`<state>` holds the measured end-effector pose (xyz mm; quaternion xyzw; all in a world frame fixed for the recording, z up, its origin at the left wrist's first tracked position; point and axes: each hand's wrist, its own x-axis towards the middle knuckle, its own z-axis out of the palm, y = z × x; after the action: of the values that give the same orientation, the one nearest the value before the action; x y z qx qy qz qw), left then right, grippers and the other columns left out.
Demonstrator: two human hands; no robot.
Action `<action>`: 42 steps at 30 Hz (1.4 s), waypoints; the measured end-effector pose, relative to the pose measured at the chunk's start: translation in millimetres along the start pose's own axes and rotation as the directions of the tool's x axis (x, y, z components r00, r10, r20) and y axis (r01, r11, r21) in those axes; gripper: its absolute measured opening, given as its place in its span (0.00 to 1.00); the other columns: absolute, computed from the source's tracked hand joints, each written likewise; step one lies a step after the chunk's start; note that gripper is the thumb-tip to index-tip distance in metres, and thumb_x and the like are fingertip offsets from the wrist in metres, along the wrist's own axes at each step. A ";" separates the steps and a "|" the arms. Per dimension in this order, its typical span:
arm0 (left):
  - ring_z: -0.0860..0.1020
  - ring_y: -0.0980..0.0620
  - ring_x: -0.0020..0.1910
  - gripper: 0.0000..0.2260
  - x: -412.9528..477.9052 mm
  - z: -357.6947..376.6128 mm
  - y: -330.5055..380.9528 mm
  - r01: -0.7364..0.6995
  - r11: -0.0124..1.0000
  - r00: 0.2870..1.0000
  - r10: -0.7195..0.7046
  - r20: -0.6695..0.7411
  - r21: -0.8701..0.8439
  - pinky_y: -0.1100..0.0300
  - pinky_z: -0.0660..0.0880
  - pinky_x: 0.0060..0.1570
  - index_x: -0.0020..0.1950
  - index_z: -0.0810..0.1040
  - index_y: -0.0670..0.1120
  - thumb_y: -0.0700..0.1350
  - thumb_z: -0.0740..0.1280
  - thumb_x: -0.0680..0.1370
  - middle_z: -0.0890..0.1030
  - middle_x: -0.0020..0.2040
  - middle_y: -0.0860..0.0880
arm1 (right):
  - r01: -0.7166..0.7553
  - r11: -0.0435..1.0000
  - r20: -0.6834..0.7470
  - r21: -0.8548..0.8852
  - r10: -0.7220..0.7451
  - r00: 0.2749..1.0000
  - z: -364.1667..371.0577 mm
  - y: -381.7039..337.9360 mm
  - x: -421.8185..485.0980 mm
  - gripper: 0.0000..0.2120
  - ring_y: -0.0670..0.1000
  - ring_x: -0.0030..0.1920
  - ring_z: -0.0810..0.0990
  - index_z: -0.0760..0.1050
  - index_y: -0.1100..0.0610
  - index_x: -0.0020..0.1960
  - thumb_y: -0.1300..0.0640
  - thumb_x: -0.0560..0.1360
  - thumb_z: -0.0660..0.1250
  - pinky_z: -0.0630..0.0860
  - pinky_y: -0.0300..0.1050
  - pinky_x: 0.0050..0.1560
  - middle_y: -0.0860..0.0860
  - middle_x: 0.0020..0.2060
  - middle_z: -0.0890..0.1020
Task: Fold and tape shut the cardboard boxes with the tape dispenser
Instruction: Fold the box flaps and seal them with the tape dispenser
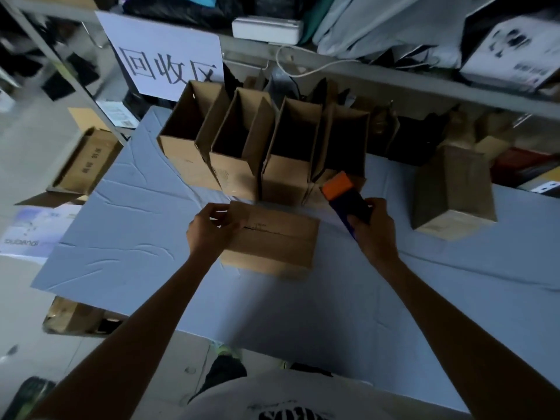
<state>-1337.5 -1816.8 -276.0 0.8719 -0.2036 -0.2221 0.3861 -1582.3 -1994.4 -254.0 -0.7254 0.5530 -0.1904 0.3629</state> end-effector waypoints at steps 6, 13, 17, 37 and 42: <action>0.78 0.62 0.40 0.15 0.7 -2.8 3.1 -0.038 0.998 0.999 0.036 0.037 0.052 0.61 0.74 0.40 0.52 0.78 0.57 0.55 0.75 0.68 0.80 0.42 0.60 | 0.263 0.965 0.168 -0.009 -0.257 0.952 -27.2 -81.4 -6.9 0.27 0.47 0.39 0.79 0.75 0.61 0.54 0.49 0.61 0.79 0.74 0.36 0.38 0.50 0.40 0.80; 0.78 0.62 0.41 0.14 2.8 -6.4 1.6 -0.087 0.995 0.988 0.091 0.124 -0.038 0.65 0.70 0.34 0.50 0.76 0.56 0.52 0.76 0.68 0.79 0.41 0.61 | 0.478 0.870 0.453 -0.117 -0.381 0.806 8.3 -113.6 -24.2 0.26 0.52 0.47 0.80 0.74 0.57 0.58 0.54 0.63 0.80 0.77 0.48 0.48 0.52 0.47 0.81; 0.78 0.55 0.48 0.15 15.8 -11.9 -0.3 -0.143 0.989 0.980 0.147 0.136 -0.038 0.64 0.72 0.40 0.55 0.78 0.48 0.47 0.75 0.71 0.77 0.50 0.53 | 0.495 0.844 0.478 -0.205 -0.355 0.803 28.9 -105.8 -25.6 0.29 0.52 0.49 0.79 0.73 0.55 0.61 0.53 0.63 0.79 0.76 0.46 0.49 0.53 0.50 0.81; 0.71 0.56 0.30 0.04 24.9 -35.7 26.4 0.451 0.786 0.674 0.010 0.739 -0.422 0.67 0.70 0.31 0.48 0.76 0.39 0.39 0.63 0.78 0.71 0.32 0.47 | 0.538 0.835 0.455 -0.115 -0.437 0.776 26.8 -102.1 -25.1 0.30 0.48 0.46 0.80 0.74 0.54 0.61 0.49 0.63 0.80 0.78 0.44 0.47 0.49 0.48 0.82; 0.70 0.56 0.30 0.07 26.1 -39.4 22.2 0.473 0.773 0.681 -0.016 0.732 -0.423 0.66 0.69 0.33 0.41 0.74 0.42 0.41 0.64 0.79 0.70 0.32 0.48 | 0.589 0.780 0.452 -0.209 -0.458 0.766 34.5 -101.6 -25.8 0.30 0.46 0.44 0.79 0.73 0.52 0.60 0.41 0.63 0.77 0.73 0.35 0.43 0.47 0.47 0.81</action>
<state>-1298.8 -1821.3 -241.3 0.5812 -0.1290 -0.6344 0.4931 -1499.6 -1946.6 -198.8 -0.9258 0.2685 -0.0445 0.2624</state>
